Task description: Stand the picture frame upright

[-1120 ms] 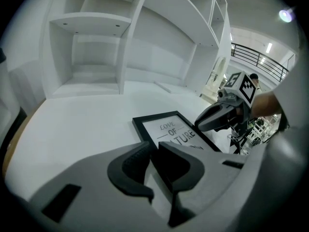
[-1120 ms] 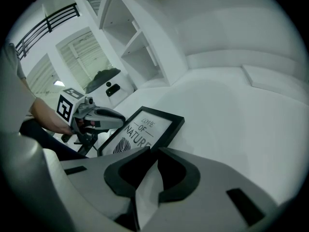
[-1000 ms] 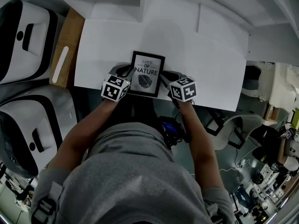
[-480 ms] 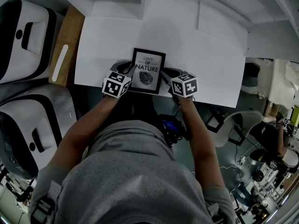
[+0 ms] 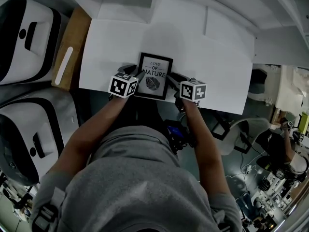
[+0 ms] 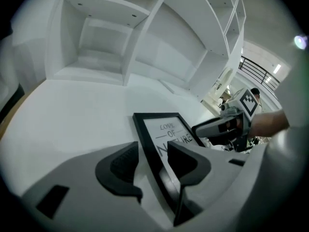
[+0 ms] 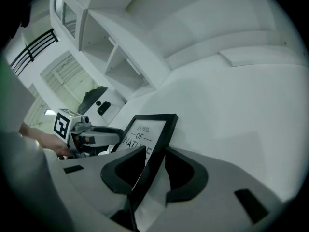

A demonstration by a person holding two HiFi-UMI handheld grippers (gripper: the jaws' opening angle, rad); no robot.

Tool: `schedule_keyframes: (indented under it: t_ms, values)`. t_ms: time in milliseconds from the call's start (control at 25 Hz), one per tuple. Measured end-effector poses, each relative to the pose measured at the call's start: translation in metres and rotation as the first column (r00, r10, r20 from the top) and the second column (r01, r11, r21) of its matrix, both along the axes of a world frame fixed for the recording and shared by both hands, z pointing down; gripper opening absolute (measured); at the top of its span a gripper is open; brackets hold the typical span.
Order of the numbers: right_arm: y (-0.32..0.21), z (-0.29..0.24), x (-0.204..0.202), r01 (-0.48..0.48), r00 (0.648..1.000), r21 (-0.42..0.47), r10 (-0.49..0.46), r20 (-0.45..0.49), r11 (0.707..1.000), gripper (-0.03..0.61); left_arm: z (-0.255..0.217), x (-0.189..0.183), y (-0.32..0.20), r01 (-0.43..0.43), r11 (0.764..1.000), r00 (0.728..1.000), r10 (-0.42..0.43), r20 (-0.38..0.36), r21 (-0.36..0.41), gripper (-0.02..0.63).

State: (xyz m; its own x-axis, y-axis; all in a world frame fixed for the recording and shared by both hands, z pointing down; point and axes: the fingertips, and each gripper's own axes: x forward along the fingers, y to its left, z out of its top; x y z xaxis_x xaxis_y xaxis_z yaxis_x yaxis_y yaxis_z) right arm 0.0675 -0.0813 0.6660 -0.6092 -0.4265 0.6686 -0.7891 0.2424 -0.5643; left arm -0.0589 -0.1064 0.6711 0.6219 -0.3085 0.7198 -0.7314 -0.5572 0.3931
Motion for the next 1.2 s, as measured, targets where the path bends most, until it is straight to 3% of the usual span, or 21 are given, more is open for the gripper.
schedule_keyframes:
  t_ms: [360,680,1000,1200]
  values:
    - [0.001,0.007,-0.005,0.001,0.994,0.034,0.003,-0.109,0.999,0.130,0.007,0.007,0.009,-0.008,1.000,0.997,0.008,0.077,0.007,0.190]
    - [0.001,0.005,-0.006,-0.010,0.998,0.015,0.011,-0.057,1.000,0.130,0.010,0.011,0.008,-0.011,1.000,0.985,0.008,0.170,0.018,0.193]
    - [0.003,0.004,-0.008,0.013,0.999,0.019,-0.012,-0.038,1.000,0.130,0.009,0.006,0.006,-0.016,0.999,0.990,0.012,0.139,0.032,0.169]
    - [0.004,0.003,-0.011,0.032,0.999,0.017,-0.031,-0.040,0.999,0.130,0.010,-0.003,0.000,0.074,0.996,0.996,-0.072,0.055,-0.048,0.105]
